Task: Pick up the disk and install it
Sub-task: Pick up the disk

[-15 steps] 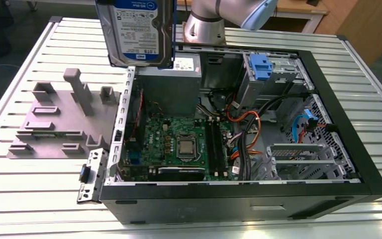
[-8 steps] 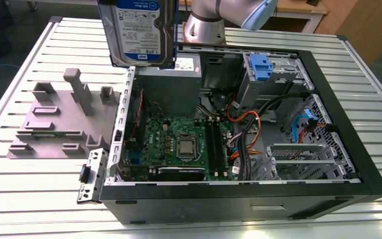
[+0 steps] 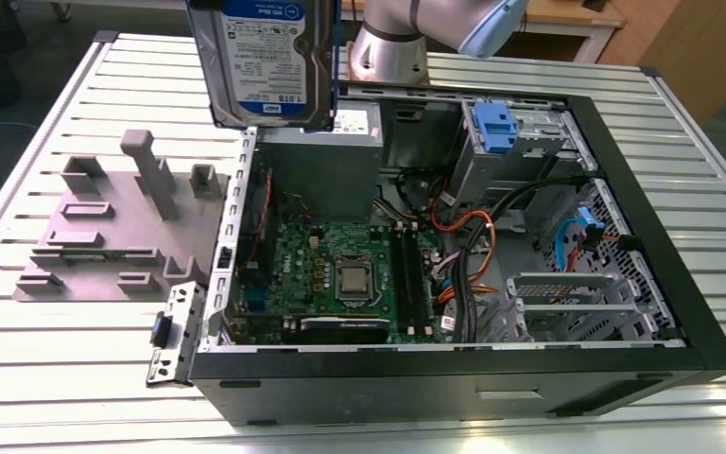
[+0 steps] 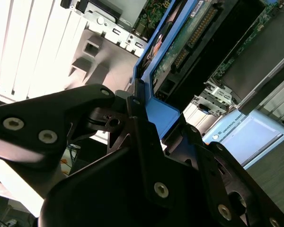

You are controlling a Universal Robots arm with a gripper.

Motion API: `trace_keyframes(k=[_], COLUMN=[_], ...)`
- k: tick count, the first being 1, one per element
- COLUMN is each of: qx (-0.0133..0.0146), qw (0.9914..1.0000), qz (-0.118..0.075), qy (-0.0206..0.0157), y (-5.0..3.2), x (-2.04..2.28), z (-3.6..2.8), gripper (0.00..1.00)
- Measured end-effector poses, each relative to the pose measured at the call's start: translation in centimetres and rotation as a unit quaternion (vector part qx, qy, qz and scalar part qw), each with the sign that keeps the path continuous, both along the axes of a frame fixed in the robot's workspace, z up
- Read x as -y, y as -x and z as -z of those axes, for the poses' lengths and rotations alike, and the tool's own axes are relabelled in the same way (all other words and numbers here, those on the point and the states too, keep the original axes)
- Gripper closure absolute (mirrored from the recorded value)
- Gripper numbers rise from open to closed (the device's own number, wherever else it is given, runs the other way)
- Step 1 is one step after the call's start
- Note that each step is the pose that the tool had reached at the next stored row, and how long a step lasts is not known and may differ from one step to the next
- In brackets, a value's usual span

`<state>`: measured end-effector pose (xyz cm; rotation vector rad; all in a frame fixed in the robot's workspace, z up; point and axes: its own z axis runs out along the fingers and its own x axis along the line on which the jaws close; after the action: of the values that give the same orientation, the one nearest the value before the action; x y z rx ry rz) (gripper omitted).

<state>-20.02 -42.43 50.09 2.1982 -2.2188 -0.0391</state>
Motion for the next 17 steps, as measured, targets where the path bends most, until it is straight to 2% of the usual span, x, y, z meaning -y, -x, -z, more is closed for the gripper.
trace_keyframes(k=[7, 17], qx=[0.0000, 0.0000], qw=[1.00000, 1.00000], qz=[0.000, 0.000], qy=[0.0000, 0.0000], y=[-0.01, -0.55], x=[0.32, 0.41], z=[0.00, 0.00], gripper=[0.63, 0.63])
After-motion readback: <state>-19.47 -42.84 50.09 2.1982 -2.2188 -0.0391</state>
